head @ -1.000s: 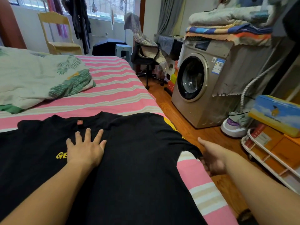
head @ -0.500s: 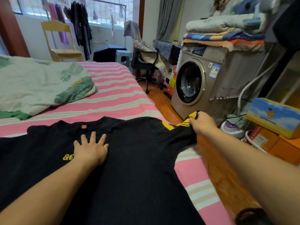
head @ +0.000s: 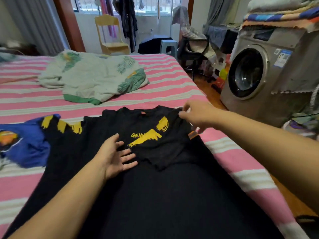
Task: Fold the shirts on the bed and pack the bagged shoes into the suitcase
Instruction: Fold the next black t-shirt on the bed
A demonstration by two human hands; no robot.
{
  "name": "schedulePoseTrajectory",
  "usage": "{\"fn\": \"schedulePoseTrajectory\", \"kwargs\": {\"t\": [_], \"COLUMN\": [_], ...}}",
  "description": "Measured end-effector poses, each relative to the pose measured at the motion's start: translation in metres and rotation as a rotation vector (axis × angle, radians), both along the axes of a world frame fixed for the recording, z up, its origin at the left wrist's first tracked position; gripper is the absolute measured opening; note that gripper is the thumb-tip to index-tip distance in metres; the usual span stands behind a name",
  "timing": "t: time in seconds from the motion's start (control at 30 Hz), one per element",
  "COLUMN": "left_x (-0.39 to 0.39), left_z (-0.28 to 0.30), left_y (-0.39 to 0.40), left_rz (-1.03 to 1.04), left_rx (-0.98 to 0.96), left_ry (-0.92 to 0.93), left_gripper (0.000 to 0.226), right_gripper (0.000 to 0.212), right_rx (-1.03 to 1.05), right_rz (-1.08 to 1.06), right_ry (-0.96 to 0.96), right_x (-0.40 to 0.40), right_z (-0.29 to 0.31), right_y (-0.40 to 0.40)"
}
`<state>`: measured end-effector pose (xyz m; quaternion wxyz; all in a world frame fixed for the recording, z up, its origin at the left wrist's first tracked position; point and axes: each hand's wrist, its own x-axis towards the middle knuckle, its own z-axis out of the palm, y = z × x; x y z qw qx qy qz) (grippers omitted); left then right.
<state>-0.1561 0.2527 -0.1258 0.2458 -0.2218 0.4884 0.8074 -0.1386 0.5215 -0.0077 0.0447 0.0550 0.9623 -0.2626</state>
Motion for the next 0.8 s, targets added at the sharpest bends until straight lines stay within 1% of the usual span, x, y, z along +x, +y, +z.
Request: {"fn": "schedulePoseTrajectory", "kwargs": {"t": [0.07,0.13,0.17,0.23,0.27,0.3,0.33,0.37,0.4,0.43,0.5,0.53,0.57,0.63,0.67,0.7,0.73,0.8], "left_x": [0.006,0.000,-0.007,-0.020,-0.026,-0.032,-0.035,-0.038,-0.039,-0.041,-0.046,-0.048,-0.052,-0.061,-0.066,-0.070,-0.072,-0.073], "left_z": [-0.012,-0.020,-0.024,-0.028,-0.029,-0.031,-0.032,-0.033,-0.034,-0.035,-0.039,-0.039,-0.038,-0.032,-0.029,-0.028,-0.029,-0.034], "left_y": [-0.008,-0.012,-0.012,-0.009,-0.005,-0.001,0.003,0.006,0.007,0.008,0.006,0.005,0.003,0.000,-0.004,-0.007,-0.010,-0.010], "left_rz": [0.041,0.056,0.031,-0.080,-0.150,-0.213,-0.266,-0.311,-0.348,-0.379,-0.400,-0.379,-0.326,-0.191,-0.157,-0.173,-0.230,-0.347], "left_rx": [-0.084,-0.218,-0.336,-0.655,-0.833,-1.000,-1.122,-1.199,-1.244,-1.278,-1.319,-1.304,-1.247,-0.996,-0.877,-0.805,-0.803,-0.908], "left_ry": [0.043,0.156,0.238,0.417,0.486,0.536,0.574,0.613,0.642,0.670,0.702,0.687,0.654,0.513,0.424,0.353,0.324,0.347], "left_gripper": [0.048,0.043,0.047,0.061,0.063,0.060,0.049,0.034,0.020,0.014,0.015,0.016,0.017,0.014,0.010,0.006,0.005,0.008], "right_gripper": [0.022,0.019,0.027,0.049,0.052,0.049,0.041,0.032,0.028,0.030,0.035,0.035,0.036,0.035,0.032,0.028,0.026,0.029], "right_rx": [0.160,0.336,0.412,0.489,0.512,0.533,0.557,0.585,0.610,0.625,0.649,0.646,0.629,0.573,0.538,0.503,0.496,0.581], "right_rz": [0.148,0.278,0.330,0.368,0.360,0.345,0.318,0.275,0.245,0.233,0.260,0.286,0.300,0.257,0.247,0.278,0.336,0.480], "right_ry": [-0.100,-0.096,-0.044,0.104,0.174,0.233,0.286,0.346,0.385,0.404,0.462,0.510,0.565,0.678,0.722,0.748,0.757,0.713], "right_x": [0.031,0.064,0.075,0.084,0.084,0.082,0.078,0.074,0.070,0.066,0.062,0.062,0.062,0.065,0.070,0.076,0.083,0.095], "right_z": [-0.039,-0.070,-0.084,-0.111,-0.121,-0.131,-0.140,-0.148,-0.154,-0.157,-0.159,-0.157,-0.154,-0.146,-0.145,-0.145,-0.146,-0.150], "right_y": [0.012,0.014,0.011,-0.001,-0.011,-0.021,-0.030,-0.037,-0.041,-0.043,-0.043,-0.042,-0.039,-0.026,-0.016,-0.004,0.007,0.015]}}
